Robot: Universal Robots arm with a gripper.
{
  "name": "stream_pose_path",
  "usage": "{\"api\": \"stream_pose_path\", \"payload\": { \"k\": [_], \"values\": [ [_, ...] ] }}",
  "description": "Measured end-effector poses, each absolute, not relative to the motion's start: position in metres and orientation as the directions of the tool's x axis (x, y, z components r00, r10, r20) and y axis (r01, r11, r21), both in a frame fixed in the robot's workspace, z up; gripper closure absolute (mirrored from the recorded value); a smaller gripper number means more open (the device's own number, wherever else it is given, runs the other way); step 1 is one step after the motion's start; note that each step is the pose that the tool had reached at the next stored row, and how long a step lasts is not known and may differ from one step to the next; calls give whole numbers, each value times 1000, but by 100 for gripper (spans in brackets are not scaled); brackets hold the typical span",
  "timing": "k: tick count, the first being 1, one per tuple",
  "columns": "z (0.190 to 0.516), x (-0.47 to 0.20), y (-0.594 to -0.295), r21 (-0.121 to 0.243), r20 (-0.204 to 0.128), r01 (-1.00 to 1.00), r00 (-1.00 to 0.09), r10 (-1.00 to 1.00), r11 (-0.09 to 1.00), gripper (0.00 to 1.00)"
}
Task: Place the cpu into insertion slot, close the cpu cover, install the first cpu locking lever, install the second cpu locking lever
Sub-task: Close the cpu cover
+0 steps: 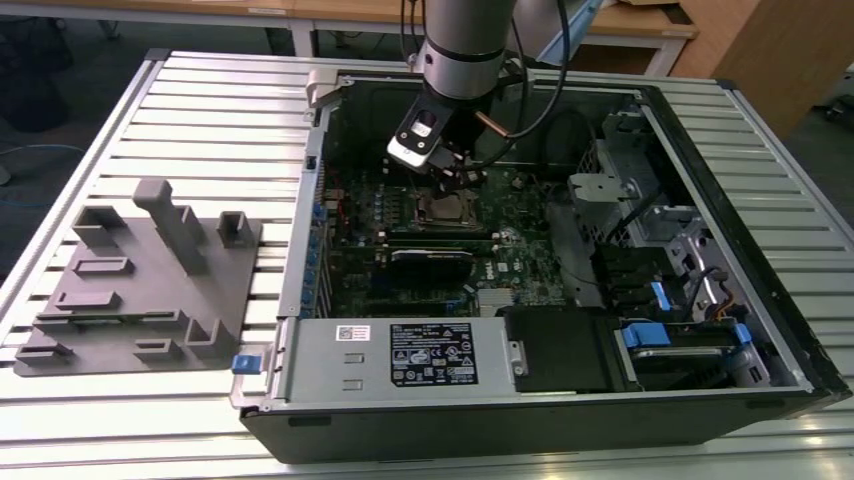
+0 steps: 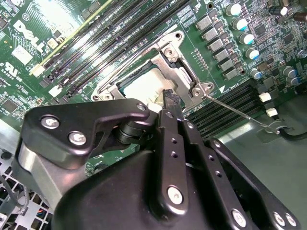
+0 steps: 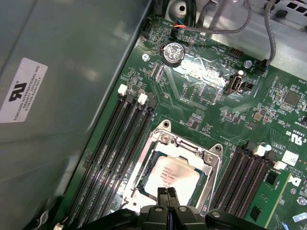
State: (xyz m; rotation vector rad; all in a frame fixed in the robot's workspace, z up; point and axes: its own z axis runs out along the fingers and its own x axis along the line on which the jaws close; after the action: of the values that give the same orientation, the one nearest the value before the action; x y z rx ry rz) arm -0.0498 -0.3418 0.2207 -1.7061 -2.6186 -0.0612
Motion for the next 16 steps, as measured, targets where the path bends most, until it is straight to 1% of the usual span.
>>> {"api": "stream_pose_path", "payload": {
  "k": [16],
  "values": [
    [221,-50,-342,25,34,908,-419,907,418,89]
  ]
}}
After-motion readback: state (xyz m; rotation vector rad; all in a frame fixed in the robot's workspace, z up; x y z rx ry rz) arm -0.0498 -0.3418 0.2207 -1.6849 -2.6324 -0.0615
